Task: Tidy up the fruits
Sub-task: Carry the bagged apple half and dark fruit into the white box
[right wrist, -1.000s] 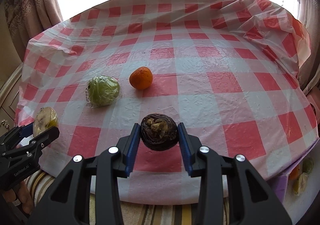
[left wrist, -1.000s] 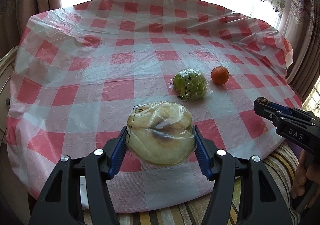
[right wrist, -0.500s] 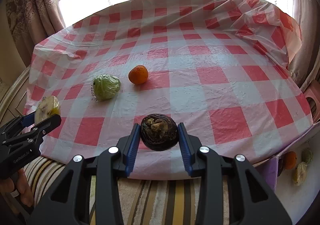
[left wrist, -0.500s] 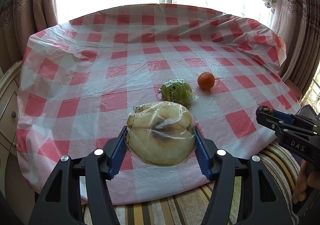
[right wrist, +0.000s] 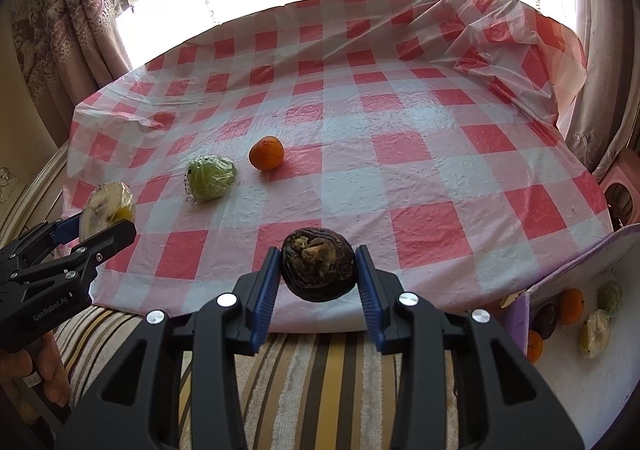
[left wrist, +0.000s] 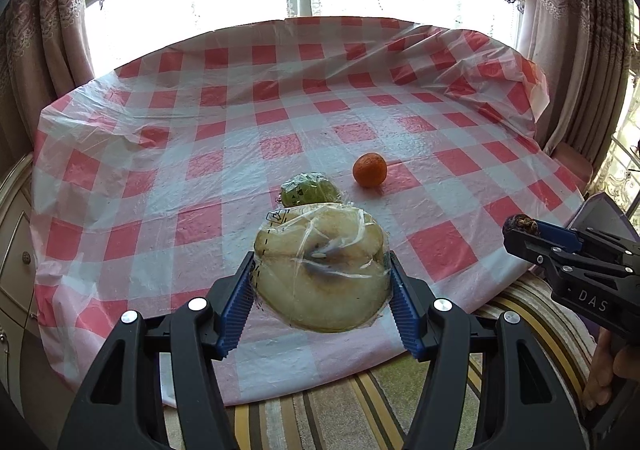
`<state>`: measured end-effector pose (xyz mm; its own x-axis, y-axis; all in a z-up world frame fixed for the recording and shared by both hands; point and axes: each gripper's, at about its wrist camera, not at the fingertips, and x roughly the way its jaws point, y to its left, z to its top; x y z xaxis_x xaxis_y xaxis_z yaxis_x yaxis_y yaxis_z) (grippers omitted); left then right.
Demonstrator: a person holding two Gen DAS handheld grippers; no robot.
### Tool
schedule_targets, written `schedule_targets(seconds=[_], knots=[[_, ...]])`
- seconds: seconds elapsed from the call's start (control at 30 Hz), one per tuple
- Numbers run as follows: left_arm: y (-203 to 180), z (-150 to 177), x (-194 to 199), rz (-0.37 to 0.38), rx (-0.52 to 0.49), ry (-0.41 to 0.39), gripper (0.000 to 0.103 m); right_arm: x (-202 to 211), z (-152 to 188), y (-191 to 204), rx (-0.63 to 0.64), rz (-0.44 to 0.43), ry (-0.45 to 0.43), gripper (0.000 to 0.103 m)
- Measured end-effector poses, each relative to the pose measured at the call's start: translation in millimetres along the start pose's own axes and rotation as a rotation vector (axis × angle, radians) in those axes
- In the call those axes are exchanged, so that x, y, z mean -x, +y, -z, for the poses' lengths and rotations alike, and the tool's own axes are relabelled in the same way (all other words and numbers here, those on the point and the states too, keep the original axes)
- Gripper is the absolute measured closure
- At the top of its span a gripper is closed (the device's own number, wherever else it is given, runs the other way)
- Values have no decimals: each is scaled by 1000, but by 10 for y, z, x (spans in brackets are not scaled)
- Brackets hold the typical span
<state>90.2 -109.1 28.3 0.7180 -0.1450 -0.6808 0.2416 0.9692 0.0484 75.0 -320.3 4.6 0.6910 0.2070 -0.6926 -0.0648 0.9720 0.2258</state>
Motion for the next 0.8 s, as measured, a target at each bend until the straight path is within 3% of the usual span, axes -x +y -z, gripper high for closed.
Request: schedule_targets(seconds=[0.4,0.8], knots=[[-567,-108,48,75,-116,-7,43,379,5,-411,-34,14,-20,65],[-1158,-237,180,165,-216,-42,43,763,90,-1017,-53,116,-34,65]])
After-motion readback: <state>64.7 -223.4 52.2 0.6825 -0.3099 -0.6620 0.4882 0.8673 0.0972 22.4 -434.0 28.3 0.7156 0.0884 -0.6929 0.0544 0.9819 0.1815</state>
